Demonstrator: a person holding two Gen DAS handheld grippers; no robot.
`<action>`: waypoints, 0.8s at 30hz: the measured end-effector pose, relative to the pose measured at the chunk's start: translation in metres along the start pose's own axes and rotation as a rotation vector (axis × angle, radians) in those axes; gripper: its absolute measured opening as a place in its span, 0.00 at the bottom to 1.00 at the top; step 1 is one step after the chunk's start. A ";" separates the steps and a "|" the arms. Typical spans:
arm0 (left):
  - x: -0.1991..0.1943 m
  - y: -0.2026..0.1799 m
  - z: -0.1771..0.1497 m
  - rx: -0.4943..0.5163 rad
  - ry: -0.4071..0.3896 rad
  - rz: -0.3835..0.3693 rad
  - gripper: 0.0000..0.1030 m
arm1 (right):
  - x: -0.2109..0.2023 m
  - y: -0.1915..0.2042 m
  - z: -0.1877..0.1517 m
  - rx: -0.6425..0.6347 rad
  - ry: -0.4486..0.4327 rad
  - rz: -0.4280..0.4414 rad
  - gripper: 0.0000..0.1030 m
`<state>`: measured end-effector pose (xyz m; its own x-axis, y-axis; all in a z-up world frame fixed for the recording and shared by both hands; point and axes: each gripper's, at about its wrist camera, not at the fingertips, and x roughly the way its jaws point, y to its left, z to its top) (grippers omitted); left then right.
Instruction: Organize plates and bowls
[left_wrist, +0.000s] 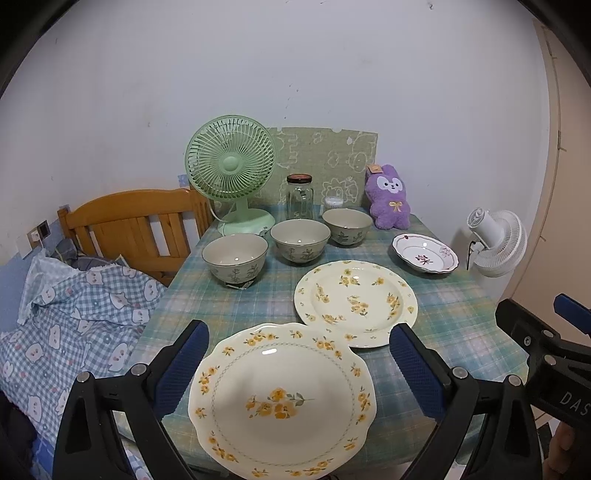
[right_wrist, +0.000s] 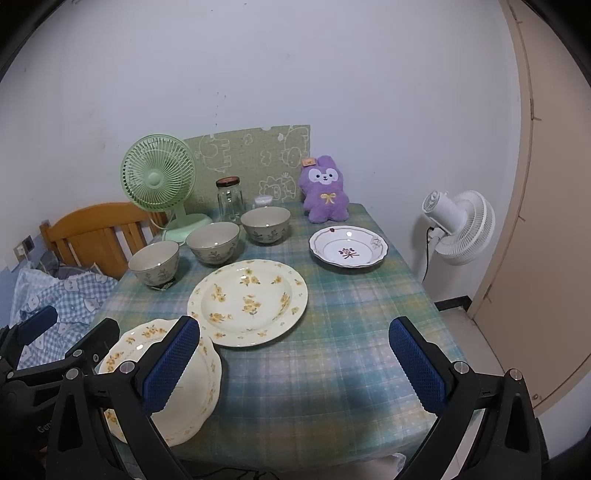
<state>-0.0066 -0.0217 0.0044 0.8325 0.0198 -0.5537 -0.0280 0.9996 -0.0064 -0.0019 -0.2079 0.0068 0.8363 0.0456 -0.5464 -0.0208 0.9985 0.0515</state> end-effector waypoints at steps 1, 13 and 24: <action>-0.001 -0.001 -0.001 0.000 -0.002 0.003 0.96 | 0.000 0.000 0.000 -0.001 0.000 0.001 1.00; -0.003 -0.005 0.000 0.008 -0.012 0.016 0.96 | 0.001 -0.005 -0.001 -0.001 0.009 0.013 1.00; -0.002 -0.015 -0.001 0.020 -0.017 0.024 0.95 | 0.002 -0.008 -0.003 0.009 0.011 0.020 1.00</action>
<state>-0.0086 -0.0369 0.0053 0.8410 0.0435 -0.5393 -0.0370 0.9991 0.0229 -0.0016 -0.2160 0.0023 0.8296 0.0662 -0.5545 -0.0327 0.9970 0.0700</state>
